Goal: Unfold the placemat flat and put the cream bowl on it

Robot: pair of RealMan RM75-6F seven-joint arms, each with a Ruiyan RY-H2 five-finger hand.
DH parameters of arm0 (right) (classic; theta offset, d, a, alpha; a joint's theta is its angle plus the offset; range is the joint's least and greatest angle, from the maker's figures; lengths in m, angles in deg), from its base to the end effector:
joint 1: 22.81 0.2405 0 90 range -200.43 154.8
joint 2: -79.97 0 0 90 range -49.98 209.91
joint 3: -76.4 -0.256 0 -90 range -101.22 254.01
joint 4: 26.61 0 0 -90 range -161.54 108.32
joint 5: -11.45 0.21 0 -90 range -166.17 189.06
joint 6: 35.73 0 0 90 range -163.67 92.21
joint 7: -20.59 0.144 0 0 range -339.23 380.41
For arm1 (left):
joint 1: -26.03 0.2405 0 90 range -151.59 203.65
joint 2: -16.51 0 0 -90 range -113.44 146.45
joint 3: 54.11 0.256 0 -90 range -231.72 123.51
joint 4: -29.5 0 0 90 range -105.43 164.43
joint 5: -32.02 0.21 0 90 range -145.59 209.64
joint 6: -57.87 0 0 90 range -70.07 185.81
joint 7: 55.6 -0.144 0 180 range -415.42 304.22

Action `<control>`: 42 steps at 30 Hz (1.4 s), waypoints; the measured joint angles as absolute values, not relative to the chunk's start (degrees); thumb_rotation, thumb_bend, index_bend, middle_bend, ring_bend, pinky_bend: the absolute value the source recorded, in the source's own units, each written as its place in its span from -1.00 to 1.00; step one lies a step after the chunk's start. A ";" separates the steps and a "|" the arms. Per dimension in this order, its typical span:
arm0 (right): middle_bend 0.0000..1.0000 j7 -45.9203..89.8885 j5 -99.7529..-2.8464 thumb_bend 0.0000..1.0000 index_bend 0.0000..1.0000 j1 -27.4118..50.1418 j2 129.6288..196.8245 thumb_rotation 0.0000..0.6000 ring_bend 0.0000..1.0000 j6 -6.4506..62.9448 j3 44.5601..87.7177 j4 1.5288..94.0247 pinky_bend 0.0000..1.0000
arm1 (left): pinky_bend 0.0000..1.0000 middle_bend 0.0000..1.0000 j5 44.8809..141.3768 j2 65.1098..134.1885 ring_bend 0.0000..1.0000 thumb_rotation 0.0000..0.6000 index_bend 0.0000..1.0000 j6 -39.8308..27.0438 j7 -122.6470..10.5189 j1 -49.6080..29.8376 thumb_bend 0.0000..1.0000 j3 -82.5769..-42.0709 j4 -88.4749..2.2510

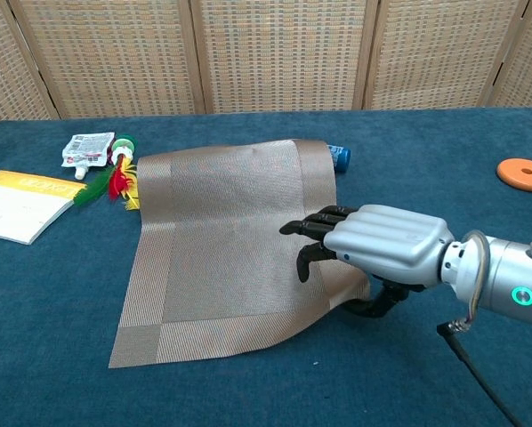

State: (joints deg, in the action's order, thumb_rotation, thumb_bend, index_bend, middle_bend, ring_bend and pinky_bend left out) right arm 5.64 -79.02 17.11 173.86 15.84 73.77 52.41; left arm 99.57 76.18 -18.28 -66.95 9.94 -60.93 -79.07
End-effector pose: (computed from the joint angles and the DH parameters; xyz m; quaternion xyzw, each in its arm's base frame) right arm -0.1428 -0.2840 -0.0687 0.8557 -0.2416 0.3534 0.2908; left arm -0.2584 0.2388 0.1561 -0.5796 -0.4432 -0.3679 0.5765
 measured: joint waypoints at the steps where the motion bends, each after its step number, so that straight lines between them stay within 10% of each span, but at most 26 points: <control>1: -0.96 6.03 -79.25 0.54 -0.03 17.14 173.77 1.00 -1.00 16.18 73.82 52.47 -1.00 | -1.00 -1.00 99.63 76.22 -1.00 1.00 -1.00 -18.28 -67.05 9.95 -1.00 -60.93 -79.10; 6: -0.89 7.84 -80.79 0.62 0.33 17.24 173.37 1.00 -1.00 17.85 74.49 52.38 -1.00 | -1.00 -1.00 99.68 76.25 -1.00 1.00 -1.00 -18.09 -67.14 9.96 -1.00 -60.92 -79.16; 27: -0.72 13.45 -113.26 0.32 0.37 16.59 153.18 1.00 -1.00 41.25 93.12 47.52 -1.00 | -1.00 -1.00 100.32 76.69 -1.00 1.00 -1.00 -17.19 -68.65 9.83 -1.00 -60.39 -79.88; 42: -0.75 11.41 -113.43 0.08 0.37 23.27 153.86 1.00 -1.00 41.20 87.33 21.21 -1.00 | -1.00 -1.00 98.12 77.41 -1.00 1.00 -1.00 -15.95 -70.30 9.03 -1.00 -60.81 -79.26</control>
State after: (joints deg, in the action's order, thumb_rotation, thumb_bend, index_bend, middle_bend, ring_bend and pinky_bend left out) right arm 11.41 -113.43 23.27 153.86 41.20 87.33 21.21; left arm 98.12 77.41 -15.95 -70.30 9.03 -60.81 -79.26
